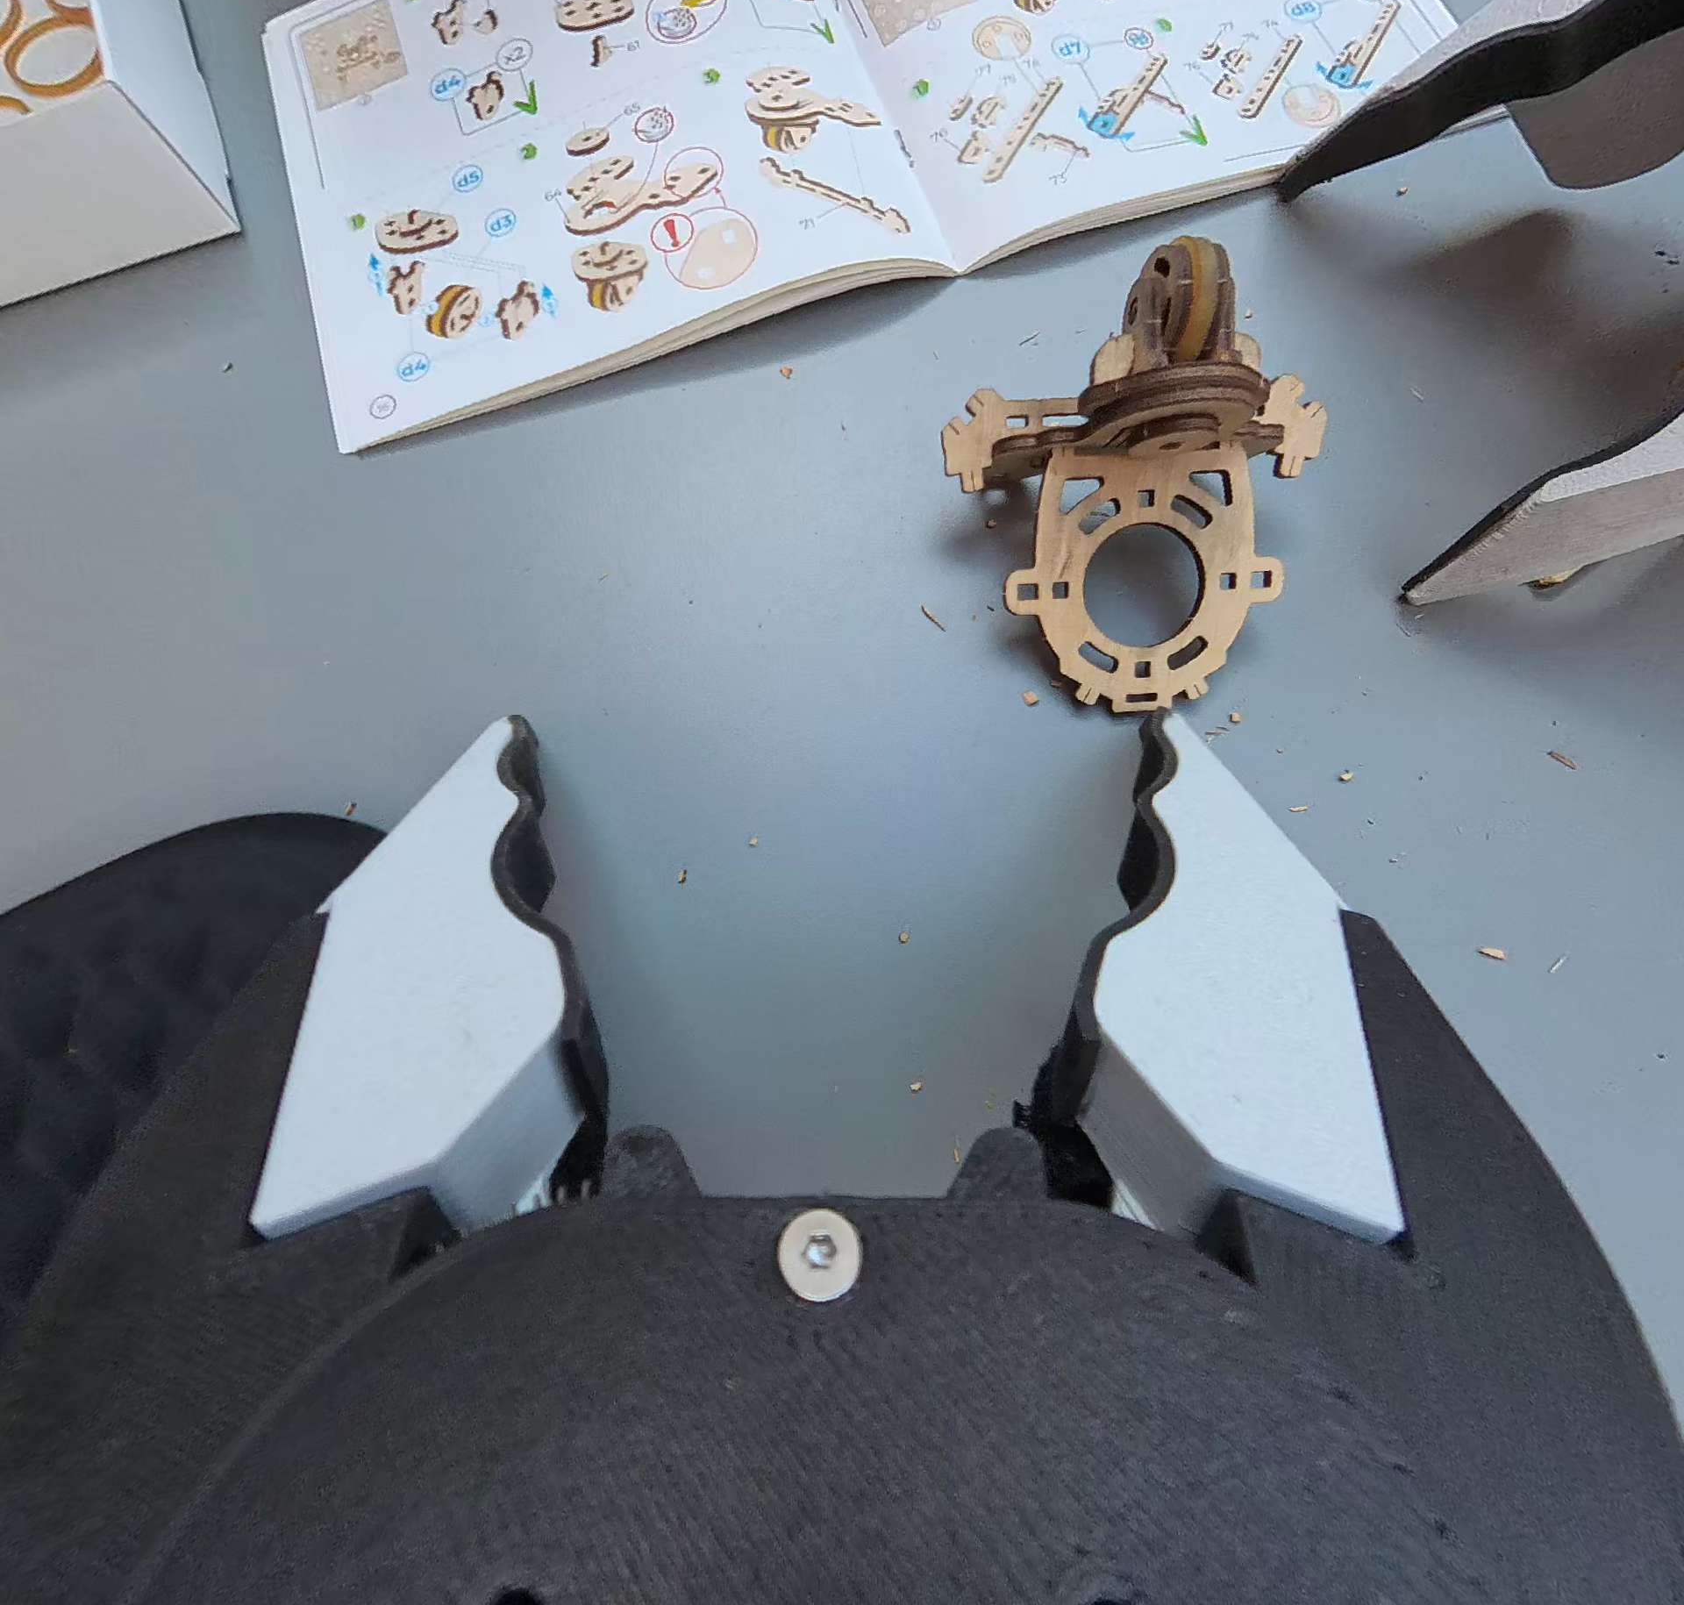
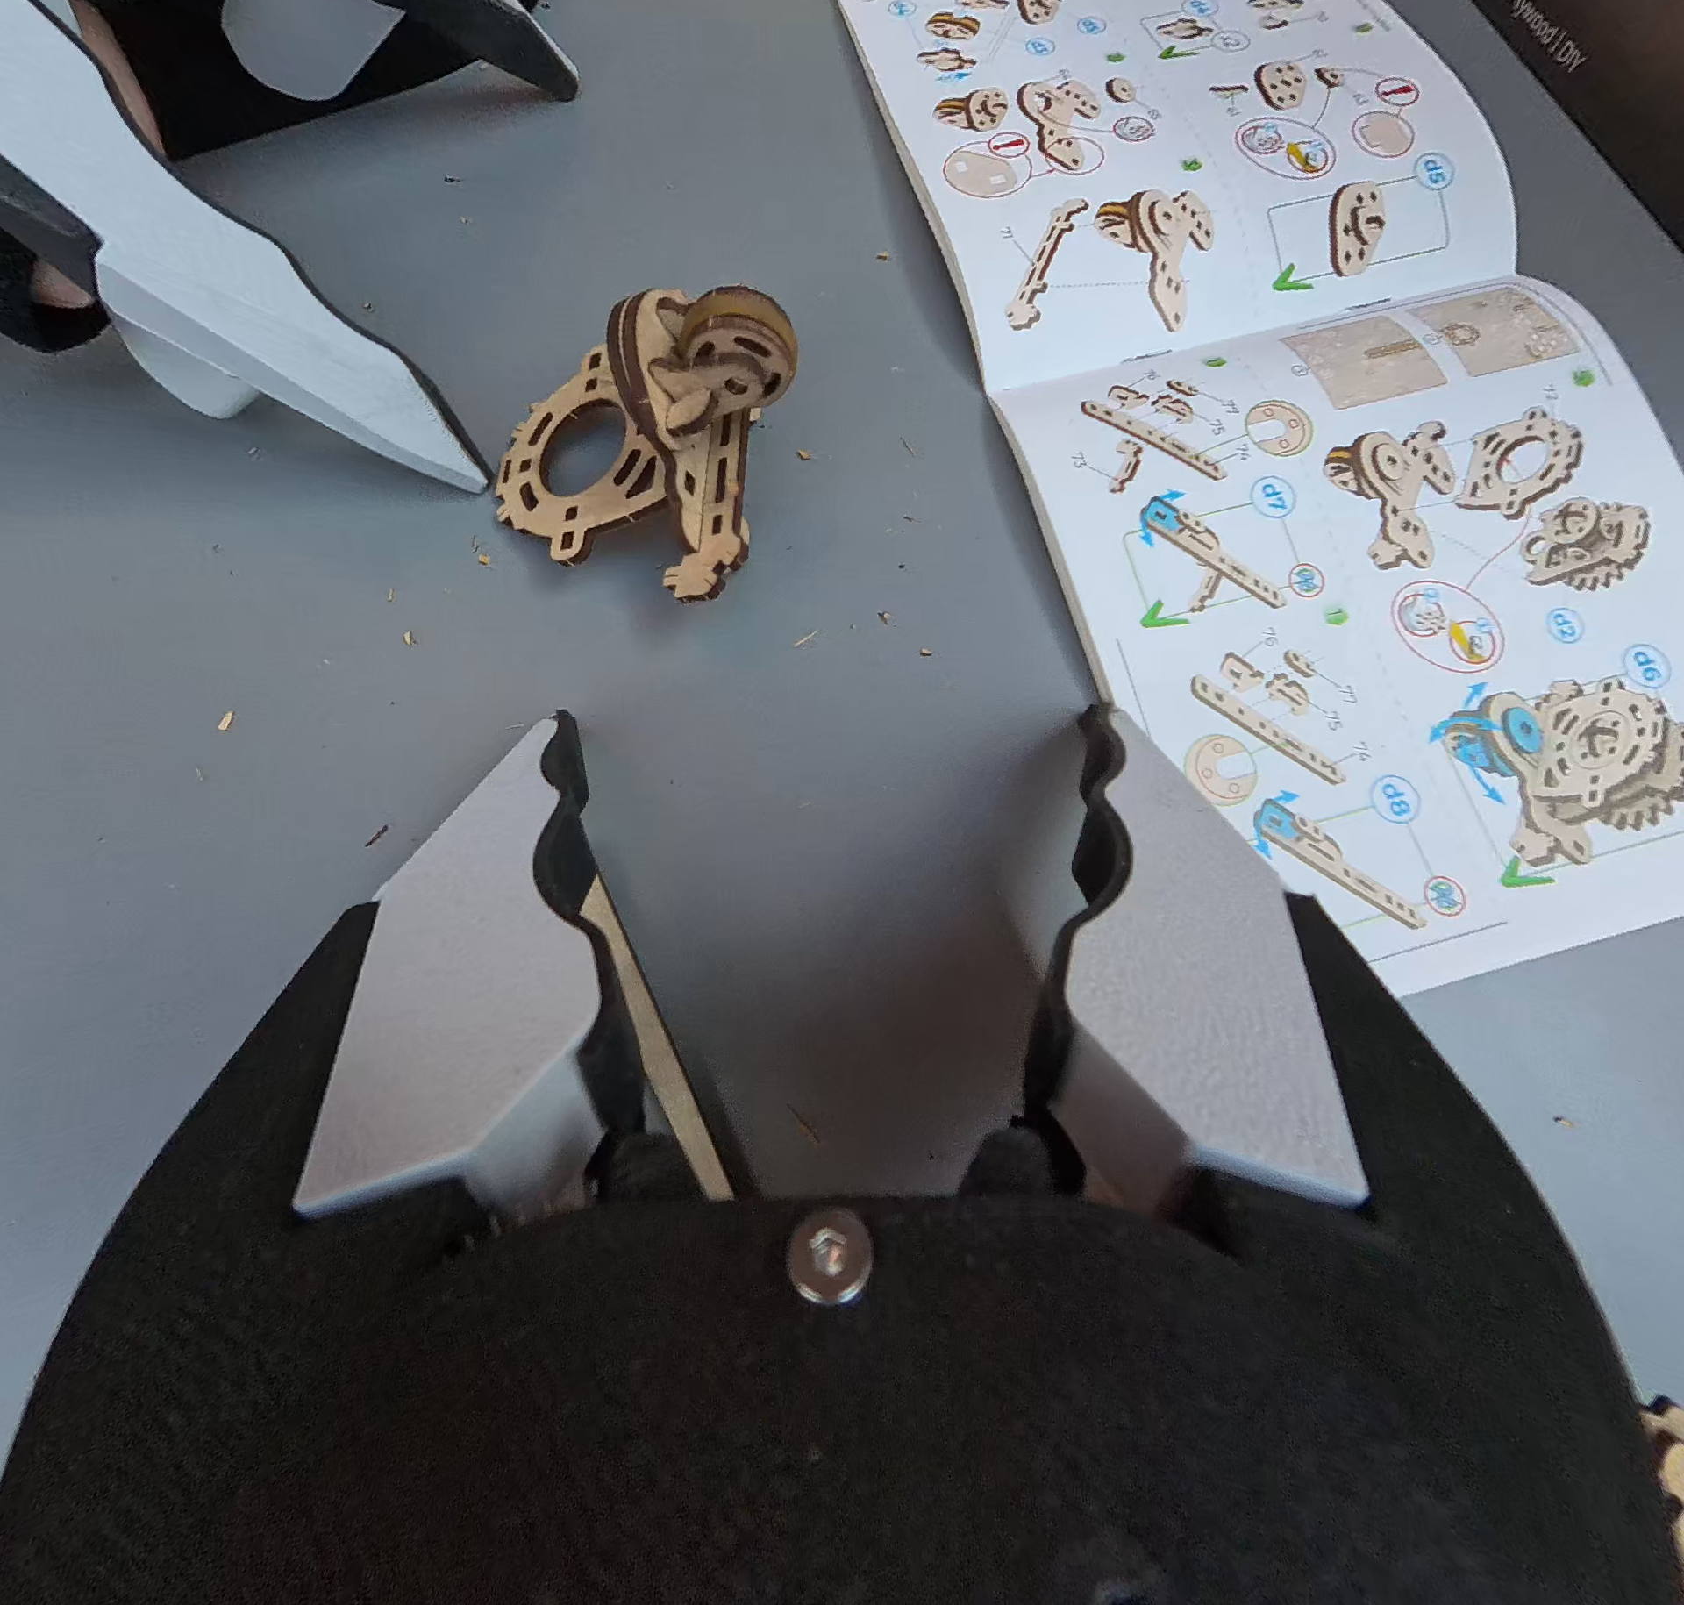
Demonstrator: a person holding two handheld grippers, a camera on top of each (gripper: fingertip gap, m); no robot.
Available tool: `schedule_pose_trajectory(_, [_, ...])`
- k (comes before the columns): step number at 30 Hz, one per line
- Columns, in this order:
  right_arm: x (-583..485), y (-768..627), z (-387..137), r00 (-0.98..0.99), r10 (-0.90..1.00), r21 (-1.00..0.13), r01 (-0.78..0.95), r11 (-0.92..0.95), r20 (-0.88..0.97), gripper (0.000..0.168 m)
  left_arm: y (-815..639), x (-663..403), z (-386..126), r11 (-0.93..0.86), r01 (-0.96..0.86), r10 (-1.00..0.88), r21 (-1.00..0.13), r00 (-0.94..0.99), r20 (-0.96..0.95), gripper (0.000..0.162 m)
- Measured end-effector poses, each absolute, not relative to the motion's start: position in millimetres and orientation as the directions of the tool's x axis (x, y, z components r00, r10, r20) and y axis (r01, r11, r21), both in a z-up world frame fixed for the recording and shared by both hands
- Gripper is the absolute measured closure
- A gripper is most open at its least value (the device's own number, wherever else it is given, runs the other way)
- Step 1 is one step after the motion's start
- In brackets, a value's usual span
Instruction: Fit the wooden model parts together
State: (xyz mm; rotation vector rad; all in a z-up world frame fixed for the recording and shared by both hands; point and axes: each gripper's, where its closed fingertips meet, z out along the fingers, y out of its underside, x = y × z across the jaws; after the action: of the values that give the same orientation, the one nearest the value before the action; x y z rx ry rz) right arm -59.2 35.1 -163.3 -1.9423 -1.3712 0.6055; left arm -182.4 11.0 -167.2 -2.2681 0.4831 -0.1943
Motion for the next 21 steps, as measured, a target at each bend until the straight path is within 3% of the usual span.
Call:
schedule_pose_trajectory(1, [-59,36,-163,0.335,0.942,-0.747,0.629,-0.216,0.01,0.058,12,-180,-168,-0.613,-0.294,-0.415,-0.733,0.909,-0.017,0.028])
schedule_pose_trajectory(3, [-60,37,-164,0.326,0.945,-0.746,0.633,-0.208,0.013,0.055,14,-176,-170,-0.614,-0.311,-0.435,-0.725,0.9,-0.017,0.021])
schedule_pose_trajectory(8, [-59,38,-164,0.331,0.944,-0.748,0.63,-0.21,0.014,0.053,12,-175,-170,-0.618,-0.3,-0.419,-0.727,0.908,-0.018,0.022])
schedule_pose_trajectory(11, [-58,39,-165,0.346,0.938,-0.742,0.631,-0.227,0.007,0.041,10,-175,-169,-0.626,-0.279,-0.388,-0.728,0.921,-0.019,0.023])
schedule_pose_trajectory(21, [-52,47,-166,0.416,0.909,-0.737,0.62,-0.269,0.018,0.036,10,-176,-169,-0.627,-0.278,-0.388,-0.727,0.922,-0.018,0.023])
